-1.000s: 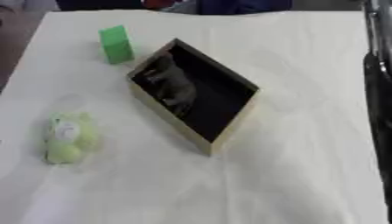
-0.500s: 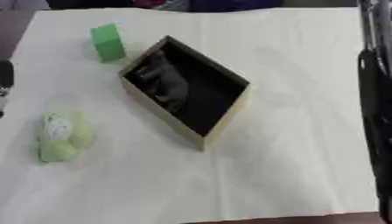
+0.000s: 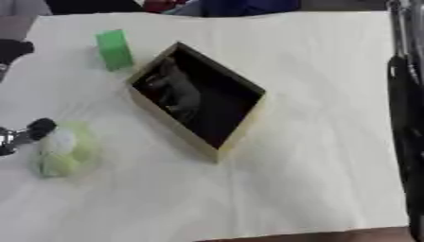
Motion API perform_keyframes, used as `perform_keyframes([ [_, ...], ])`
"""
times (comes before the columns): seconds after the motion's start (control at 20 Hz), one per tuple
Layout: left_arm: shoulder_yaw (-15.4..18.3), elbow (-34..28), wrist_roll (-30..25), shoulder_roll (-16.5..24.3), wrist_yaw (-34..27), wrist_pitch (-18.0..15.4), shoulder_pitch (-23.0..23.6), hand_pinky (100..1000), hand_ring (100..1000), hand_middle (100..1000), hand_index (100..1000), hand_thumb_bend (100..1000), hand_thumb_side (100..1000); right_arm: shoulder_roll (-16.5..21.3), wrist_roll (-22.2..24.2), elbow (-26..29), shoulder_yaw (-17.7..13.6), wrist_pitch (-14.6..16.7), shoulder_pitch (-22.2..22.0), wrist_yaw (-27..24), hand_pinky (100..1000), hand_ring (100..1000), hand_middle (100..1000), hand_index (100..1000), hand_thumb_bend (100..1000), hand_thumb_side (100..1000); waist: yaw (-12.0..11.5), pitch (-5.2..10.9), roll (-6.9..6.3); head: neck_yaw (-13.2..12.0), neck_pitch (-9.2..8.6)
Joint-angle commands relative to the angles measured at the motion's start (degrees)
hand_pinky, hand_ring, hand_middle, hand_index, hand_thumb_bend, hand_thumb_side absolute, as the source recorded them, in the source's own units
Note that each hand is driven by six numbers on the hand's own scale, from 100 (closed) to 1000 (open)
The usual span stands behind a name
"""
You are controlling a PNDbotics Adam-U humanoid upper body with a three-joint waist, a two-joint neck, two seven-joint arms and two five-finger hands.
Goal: Pick up objects on the table and place them in the box.
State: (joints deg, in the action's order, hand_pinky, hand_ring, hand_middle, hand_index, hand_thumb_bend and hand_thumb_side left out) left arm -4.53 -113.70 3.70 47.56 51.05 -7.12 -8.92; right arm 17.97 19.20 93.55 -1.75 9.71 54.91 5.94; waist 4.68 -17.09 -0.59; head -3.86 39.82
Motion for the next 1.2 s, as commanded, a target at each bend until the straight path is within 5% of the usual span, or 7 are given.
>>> perform_keyframes([
  [0.05, -0.7, -0.9, -4.5, 3.4, 0.2, 0.3, 0.0, 860, 886, 820, 991, 654, 1000, 0.5, -0.2, 1.3, -0.5, 0.0, 0.7, 0.6, 1000, 955, 877, 896, 112, 704, 0.1, 1.33, -0.1, -0.1, 0.3],
  [0.55, -3.9, -0.9, -19.0, 6.5, -2.1, 6.1, 0.7, 910, 934, 870, 1000, 822, 962, 0.0, 0.3, 1.4, -0.4, -0.2, 0.8, 1.1, 1000, 956, 877, 896, 106, 722, 0.4, 1.12, -0.1, -0.5, -0.09],
  [0.8, -5.2, -0.9, -26.7, 7.2, -4.6, 11.0, 0.1, 895, 912, 845, 1000, 693, 764, -0.2, 0.7, 1.3, -0.4, -0.4, 0.6, 1.2, 1000, 957, 877, 896, 108, 734, 0.5, 1.06, -0.18, -0.7, -0.39],
  [1.2, -6.3, -0.9, -30.5, 7.4, -8.9, 14.3, -0.1, 885, 905, 845, 1000, 535, 679, -0.5, 0.7, 1.7, -0.6, -0.8, 0.4, 1.4, 1000, 957, 876, 895, 111, 747, 0.8, 0.88, -0.36, -0.8, -0.81],
])
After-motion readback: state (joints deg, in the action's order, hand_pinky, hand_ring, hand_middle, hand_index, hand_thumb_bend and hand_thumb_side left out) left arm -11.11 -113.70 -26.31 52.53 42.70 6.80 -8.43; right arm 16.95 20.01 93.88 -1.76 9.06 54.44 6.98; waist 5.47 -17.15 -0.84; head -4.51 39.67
